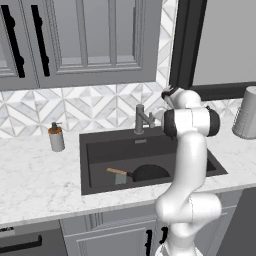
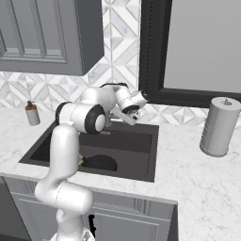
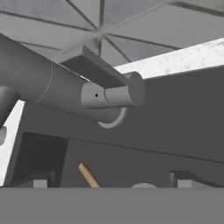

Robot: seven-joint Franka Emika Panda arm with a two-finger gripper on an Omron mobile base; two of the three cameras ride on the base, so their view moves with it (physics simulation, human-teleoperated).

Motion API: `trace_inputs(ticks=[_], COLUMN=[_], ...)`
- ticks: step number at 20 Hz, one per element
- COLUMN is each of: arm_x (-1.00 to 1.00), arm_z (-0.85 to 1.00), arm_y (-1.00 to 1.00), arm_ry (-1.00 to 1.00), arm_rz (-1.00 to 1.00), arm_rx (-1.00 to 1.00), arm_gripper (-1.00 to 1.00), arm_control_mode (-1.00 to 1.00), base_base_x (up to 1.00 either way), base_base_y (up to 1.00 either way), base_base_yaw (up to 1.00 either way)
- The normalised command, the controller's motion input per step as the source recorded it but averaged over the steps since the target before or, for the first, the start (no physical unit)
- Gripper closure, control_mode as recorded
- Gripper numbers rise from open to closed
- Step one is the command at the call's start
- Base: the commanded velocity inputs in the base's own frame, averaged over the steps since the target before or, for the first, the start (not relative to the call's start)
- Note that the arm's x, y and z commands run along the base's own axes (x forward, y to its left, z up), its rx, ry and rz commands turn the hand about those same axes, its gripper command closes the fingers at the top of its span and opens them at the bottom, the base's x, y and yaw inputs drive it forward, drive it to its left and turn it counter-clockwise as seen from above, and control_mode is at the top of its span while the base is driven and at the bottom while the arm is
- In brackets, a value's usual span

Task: Pick the pan and sponge and place them into the sink. Then turn on the water.

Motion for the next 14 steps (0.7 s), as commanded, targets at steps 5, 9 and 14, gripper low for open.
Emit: trace_inputs(ticks=[5,9,14], arm_x=[0.19,0.16,0.20], arm_z=[-0.11,-0.19,-0.05], arm_y=[0.00,0.01,0.01], arm_ry=[0.00,-0.01,0.00], arm_rz=[0.00,0.00,0.00], arm_rx=[0.07,0.01,0.00], arm_gripper=[-1.00,-1.00,-1.00], arm_control_mode=[-1.00,-1.00,-1.00], base_base_x=[0.00,0.00,0.00], base_base_y=[0.00,0.00,0.00], base_base_yaw=[0.00,0.00,0.00])
